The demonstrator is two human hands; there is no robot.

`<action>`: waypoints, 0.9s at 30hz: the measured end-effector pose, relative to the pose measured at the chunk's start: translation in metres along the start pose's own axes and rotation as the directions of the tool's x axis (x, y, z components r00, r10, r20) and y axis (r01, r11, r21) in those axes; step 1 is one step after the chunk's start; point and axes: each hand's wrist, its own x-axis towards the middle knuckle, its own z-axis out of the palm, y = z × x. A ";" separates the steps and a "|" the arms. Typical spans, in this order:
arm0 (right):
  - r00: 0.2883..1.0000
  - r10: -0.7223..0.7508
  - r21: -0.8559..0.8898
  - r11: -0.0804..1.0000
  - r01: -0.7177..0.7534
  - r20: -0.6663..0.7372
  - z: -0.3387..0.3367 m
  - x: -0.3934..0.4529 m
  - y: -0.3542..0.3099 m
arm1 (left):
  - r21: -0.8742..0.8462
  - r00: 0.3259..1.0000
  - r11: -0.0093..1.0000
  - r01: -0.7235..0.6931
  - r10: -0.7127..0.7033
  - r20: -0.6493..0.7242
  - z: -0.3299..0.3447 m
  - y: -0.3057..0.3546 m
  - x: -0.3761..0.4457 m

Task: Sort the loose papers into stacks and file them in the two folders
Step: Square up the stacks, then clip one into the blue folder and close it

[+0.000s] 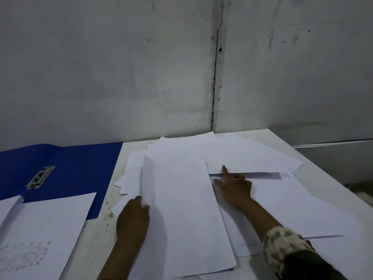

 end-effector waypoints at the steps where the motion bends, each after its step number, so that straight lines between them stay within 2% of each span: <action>1: 1.000 0.017 -0.006 1.000 -0.016 0.020 -0.002 0.006 0.000 | -0.003 1.000 1.000 0.001 -0.001 0.011 -0.001 0.000 0.000; 3: 0.999 0.051 0.089 0.995 -0.051 0.000 -0.009 0.013 -0.002 | -0.039 1.000 0.999 0.007 -0.006 0.031 -0.004 -0.003 0.002; 4: 0.996 0.081 0.234 0.970 -0.071 -0.033 -0.014 0.013 -0.003 | -0.073 0.999 0.997 0.019 -0.016 0.034 -0.007 -0.005 0.003; 5: 0.991 0.119 0.413 0.907 -0.083 -0.063 -0.017 0.012 -0.001 | -0.118 0.999 0.993 0.028 -0.024 0.032 -0.009 -0.009 0.004; 7: 0.975 0.180 0.701 0.712 -0.041 -0.127 -0.020 0.010 0.007 | -0.187 0.999 0.982 0.038 -0.038 0.007 -0.017 -0.017 0.005; 9: 0.937 0.280 0.811 0.585 0.008 -0.211 -0.021 0.005 0.016 | -0.244 0.998 0.969 0.036 -0.048 -0.044 -0.027 -0.026 0.006; 12: 0.825 0.486 0.889 0.455 0.044 -0.290 -0.027 -0.002 0.027 | -0.275 0.993 0.958 0.082 -0.101 -0.056 -0.039 -0.040 0.007; 15: 0.764 0.591 0.921 0.388 0.012 -0.259 -0.032 -0.008 0.033 | -0.188 0.991 0.978 0.089 -0.105 -0.076 -0.043 -0.051 0.009; 18: 0.741 0.640 0.959 0.283 0.020 -0.205 -0.033 -0.013 0.039 | -0.179 0.988 0.979 0.093 -0.112 -0.102 -0.049 -0.053 0.008; 22: 0.704 0.692 0.987 0.119 0.110 -0.162 -0.039 -0.024 0.048 | -0.160 0.992 0.984 0.085 -0.099 -0.079 -0.047 -0.053 0.005; 24: 0.715 0.686 0.991 0.083 0.107 -0.134 -0.042 -0.029 0.052 | -0.159 0.994 0.983 0.090 -0.098 -0.046 -0.044 -0.051 0.002; 27: 0.718 0.686 0.993 0.089 0.083 -0.122 -0.045 -0.038 0.055 | -0.161 0.996 0.984 0.074 -0.080 -0.034 -0.039 -0.043 -0.003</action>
